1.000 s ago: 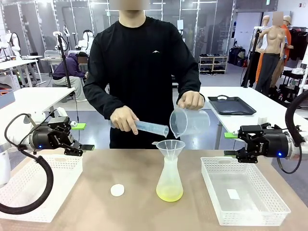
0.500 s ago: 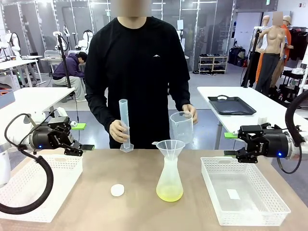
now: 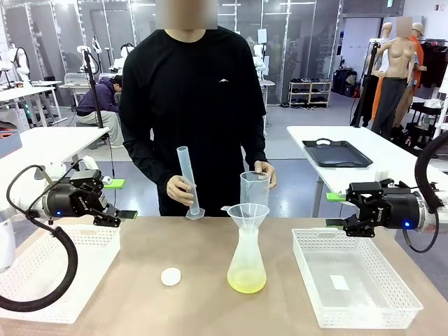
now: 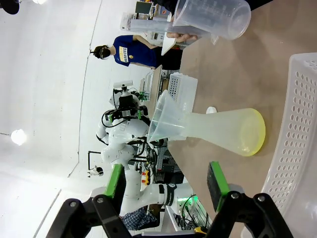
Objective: Prepare the solutions needed for the experiment.
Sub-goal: Once the solution is in the Big flask , pick up the Plastic Funnel and place it back into the right Organizing basket.
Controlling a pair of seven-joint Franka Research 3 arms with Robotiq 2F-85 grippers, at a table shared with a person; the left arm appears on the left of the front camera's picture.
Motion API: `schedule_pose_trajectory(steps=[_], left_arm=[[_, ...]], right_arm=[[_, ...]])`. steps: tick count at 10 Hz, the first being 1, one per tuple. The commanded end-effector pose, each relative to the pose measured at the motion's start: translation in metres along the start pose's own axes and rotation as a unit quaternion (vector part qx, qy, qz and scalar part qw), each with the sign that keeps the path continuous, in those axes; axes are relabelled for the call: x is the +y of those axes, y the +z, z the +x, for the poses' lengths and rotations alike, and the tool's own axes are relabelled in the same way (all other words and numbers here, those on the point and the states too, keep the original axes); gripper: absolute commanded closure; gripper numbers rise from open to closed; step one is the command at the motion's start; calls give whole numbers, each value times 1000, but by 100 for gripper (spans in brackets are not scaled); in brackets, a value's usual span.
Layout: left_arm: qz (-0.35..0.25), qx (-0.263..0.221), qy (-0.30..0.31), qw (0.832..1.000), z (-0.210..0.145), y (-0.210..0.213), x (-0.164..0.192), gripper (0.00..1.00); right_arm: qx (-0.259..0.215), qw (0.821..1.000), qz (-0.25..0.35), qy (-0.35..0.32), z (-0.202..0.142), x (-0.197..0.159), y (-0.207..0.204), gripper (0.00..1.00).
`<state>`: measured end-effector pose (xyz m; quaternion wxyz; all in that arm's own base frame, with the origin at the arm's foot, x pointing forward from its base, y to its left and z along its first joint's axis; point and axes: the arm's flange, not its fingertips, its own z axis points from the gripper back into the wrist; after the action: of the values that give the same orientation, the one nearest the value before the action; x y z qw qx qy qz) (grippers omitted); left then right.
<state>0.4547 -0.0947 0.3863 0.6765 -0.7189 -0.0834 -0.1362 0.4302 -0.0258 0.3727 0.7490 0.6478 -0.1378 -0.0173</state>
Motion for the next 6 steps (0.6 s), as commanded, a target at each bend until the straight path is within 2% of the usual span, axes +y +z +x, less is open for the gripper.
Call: schedule_pose_trajectory(steps=[1,6], left_arm=[[0,-2,-2,1000,1,-1,-1,0],[0,-2,-2,1000,1,-1,-1,0]], right_arm=[[-1,1000,3,2,0,2,0,16],[-1,1000,3,2,0,2,0,16]])
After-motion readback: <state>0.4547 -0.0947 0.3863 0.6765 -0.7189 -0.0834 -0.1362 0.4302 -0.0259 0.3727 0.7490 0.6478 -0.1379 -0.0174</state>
